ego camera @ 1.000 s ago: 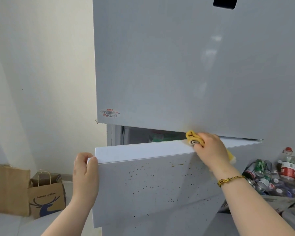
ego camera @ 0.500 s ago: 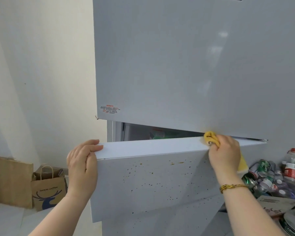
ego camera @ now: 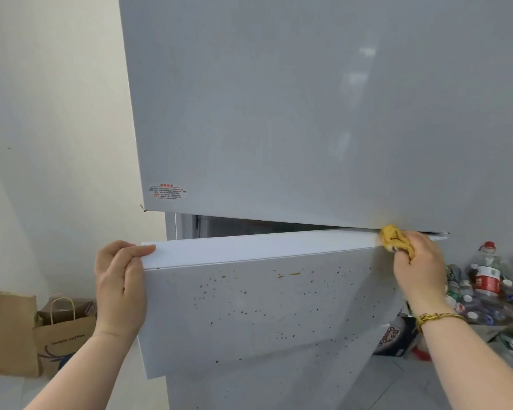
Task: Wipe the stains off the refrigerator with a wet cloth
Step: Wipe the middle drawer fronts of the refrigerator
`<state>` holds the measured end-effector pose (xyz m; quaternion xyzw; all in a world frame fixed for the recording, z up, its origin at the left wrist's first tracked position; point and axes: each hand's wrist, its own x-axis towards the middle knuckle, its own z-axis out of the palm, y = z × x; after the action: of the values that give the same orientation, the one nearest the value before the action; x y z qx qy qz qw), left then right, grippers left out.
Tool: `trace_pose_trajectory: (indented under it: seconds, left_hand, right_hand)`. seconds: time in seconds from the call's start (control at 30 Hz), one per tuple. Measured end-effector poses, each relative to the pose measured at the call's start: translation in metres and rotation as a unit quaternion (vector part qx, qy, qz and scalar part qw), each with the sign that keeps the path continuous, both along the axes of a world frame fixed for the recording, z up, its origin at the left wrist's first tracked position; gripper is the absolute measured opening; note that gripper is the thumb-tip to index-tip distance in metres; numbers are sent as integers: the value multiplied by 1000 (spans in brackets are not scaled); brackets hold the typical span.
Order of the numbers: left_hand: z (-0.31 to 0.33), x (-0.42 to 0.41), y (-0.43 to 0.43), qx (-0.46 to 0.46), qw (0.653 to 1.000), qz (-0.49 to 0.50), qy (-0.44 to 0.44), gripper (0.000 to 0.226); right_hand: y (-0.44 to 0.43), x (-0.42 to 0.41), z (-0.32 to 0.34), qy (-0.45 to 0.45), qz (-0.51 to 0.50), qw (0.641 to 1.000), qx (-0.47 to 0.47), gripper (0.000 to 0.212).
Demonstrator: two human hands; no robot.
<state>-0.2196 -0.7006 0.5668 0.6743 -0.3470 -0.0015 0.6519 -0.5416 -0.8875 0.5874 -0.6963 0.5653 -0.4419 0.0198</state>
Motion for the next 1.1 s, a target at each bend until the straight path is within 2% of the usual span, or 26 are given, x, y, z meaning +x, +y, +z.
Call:
trace_pose_trajectory:
  seconds: [0.07,0.17,0.23,0.4,0.5,0.67,0.87,0.93,1.0,1.1]
  left_hand:
    - [1,3,-5,10,1000,-8,14,45]
    - [5,7,-17,7,995,12,98,32]
    - [6,9,-24,0,989,29,147,33]
    - [9,18,-34,-3,979,28,201,33]
    - [14,27,-42,-3,978,18,208,31]
    - [14,33,-48,-3,978,-8,208,32]
    - [20,47,-53,-24,959,-93,267,30]
    - [17,53,-53,-10,958,-113,265,39]
    - [14,56,-51,9,961,-122,250,44]
    - [10,59,-49,28,966,-144,214,33]
  right_hand:
    - [8,16,-10,-28,-21,999,-10,34]
    - [19,40,-27,-60,-21,997,-32,39]
    - [21,53,-33,-59,-25,996,-57,39]
    - [26,84,-43,-29,2,991,-127,40]
    - [30,103,-51,-1,20,983,-181,37]
    - [31,136,-63,-20,50,973,-225,43]
    - [34,173,-63,-110,64,955,-267,36]
    - [39,192,-64,-99,111,943,-299,23]
    - [41,215,-67,-64,164,927,-332,24]
    - [42,249,-75,-27,182,915,-359,23]
